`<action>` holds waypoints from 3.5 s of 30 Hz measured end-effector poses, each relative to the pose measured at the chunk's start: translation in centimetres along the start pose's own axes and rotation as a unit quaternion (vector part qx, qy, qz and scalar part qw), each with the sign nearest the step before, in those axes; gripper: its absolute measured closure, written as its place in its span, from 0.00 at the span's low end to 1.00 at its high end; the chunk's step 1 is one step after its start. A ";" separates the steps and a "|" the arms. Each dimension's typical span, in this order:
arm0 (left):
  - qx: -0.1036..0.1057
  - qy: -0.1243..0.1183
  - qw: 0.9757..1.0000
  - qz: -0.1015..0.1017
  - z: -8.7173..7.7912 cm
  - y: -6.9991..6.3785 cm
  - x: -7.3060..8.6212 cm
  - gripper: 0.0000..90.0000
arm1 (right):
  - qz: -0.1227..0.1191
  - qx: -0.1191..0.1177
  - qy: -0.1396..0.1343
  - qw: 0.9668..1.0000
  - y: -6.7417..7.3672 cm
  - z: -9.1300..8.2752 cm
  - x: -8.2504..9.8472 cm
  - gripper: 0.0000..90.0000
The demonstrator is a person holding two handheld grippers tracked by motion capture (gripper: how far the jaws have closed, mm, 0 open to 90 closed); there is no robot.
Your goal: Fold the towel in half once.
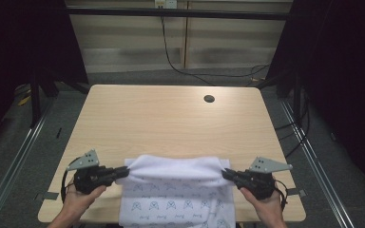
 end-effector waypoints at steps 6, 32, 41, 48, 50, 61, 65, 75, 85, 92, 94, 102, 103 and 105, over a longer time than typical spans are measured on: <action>0.020 0.053 0.998 -0.039 0.2 -1.1 4.7 0.94 | 0.011 -0.007 0.070 0.997 1.2 0.6 5.3 0.97; -0.113 0.070 0.991 -0.035 8.2 13.1 0.4 0.96 | 0.013 0.065 0.121 0.990 -8.5 11.5 2.6 0.97; -0.139 0.059 0.987 -0.058 10.4 16.9 -1.5 0.96 | 0.030 0.103 0.110 0.988 -12.9 15.1 0.5 0.97; -0.159 0.061 0.983 -0.061 11.6 18.9 -2.5 0.96 | 0.027 0.148 0.108 0.983 -15.2 17.0 -0.7 0.97; -0.161 0.062 0.983 -0.066 11.7 18.9 -2.6 0.96 | 0.025 0.154 0.106 0.982 -15.5 17.1 -0.8 0.97; -0.098 -0.025 0.993 -0.064 7.9 15.3 -7.3 0.96 | 0.056 0.106 -0.009 0.993 -14.4 13.6 -6.3 0.97; -0.077 -0.058 0.994 -0.052 5.7 12.9 -9.4 0.96 | 0.039 0.090 -0.042 0.994 -12.7 11.0 -9.0 0.97; -0.029 -0.085 0.996 -0.024 1.7 7.1 -9.3 0.96 | -0.005 0.049 -0.068 0.996 -7.6 5.0 -10.1 0.97; 0.012 -0.084 0.996 -0.032 -1.4 2.1 -5.6 0.96 | -0.037 0.026 -0.062 0.997 -2.9 1.4 -8.2 0.97; 0.003 -0.009 0.999 -0.047 0.2 1.9 0.8 0.95 | -0.017 0.015 0.009 1.000 -1.5 2.3 -0.8 0.96; 0.000 0.016 0.999 -0.045 0.8 1.8 2.0 0.94 | -0.001 0.011 0.029 1.000 -1.5 3.0 1.5 0.96; 0.016 0.051 0.998 -0.035 1.2 0.0 4.2 0.89 | 0.001 0.005 0.054 0.999 -0.5 2.3 4.4 0.88; 0.019 0.057 0.998 -0.033 1.0 -0.2 4.5 0.89 | 0.001 0.006 0.053 0.999 -0.3 2.0 4.6 0.87; 0.029 0.062 0.997 -0.036 0.8 -0.8 5.0 0.85 | -0.003 0.001 0.059 0.998 0.3 1.3 5.1 0.86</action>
Point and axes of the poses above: each handheld gripper's, and its own axes: z roughly forward along the jaws, x roughly out of its underside, y roughly to its left, the point moved 10 cm from there along z, roughly forward along the jaws, and after that the axes turned 6 degrees about -y, right-handed, at the moved point
